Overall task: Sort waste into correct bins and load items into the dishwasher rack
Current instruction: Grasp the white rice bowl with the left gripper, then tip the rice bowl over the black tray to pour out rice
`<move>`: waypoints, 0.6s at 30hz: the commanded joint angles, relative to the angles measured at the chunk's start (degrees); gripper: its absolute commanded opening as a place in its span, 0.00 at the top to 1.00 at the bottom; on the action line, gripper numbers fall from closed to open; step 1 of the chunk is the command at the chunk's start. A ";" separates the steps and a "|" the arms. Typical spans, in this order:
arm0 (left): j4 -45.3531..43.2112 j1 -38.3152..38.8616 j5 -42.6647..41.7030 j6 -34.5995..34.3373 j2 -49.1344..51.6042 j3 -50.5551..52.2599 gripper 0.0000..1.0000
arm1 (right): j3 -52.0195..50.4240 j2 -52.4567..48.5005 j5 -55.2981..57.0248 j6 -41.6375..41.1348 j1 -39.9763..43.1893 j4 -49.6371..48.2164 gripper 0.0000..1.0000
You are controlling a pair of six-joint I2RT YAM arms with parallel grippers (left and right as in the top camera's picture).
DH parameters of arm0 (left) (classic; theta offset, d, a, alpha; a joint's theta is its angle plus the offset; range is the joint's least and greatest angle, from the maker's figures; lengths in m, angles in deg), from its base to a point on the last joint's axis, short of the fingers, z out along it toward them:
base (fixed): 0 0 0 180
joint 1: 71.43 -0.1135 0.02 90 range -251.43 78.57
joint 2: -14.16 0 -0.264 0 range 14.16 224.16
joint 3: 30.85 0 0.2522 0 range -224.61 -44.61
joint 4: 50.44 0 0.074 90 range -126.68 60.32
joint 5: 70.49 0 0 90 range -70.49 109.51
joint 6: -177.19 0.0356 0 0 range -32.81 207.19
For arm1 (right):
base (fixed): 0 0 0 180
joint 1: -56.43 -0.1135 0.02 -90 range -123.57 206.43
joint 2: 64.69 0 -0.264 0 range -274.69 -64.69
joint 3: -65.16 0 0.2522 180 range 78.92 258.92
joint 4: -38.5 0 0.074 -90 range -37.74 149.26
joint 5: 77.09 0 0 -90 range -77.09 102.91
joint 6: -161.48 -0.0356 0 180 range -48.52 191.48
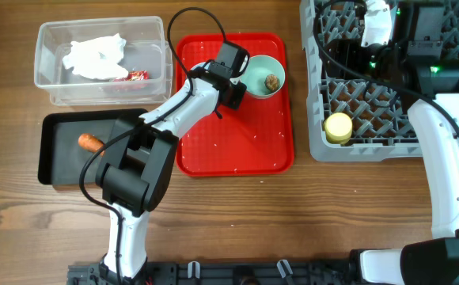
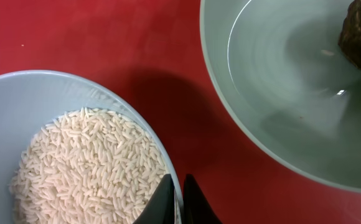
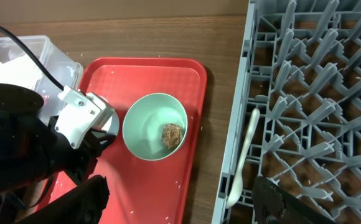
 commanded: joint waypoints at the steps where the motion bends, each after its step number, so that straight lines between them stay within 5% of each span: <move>1: 0.59 0.50 -0.96 -1.44 -0.39 -0.70 0.96 | -0.09 0.94 0.76 0.76 -0.17 0.02 0.23; 13: 23.39 0.20 -3.61 -25.62 -27.08 -0.70 0.96 | -0.09 0.94 0.76 0.79 -0.17 -0.20 0.23; 18: 39.71 -9.01 -10.99 -29.75 -29.55 -0.66 0.96 | -0.09 0.94 0.74 0.76 -0.17 -0.15 0.23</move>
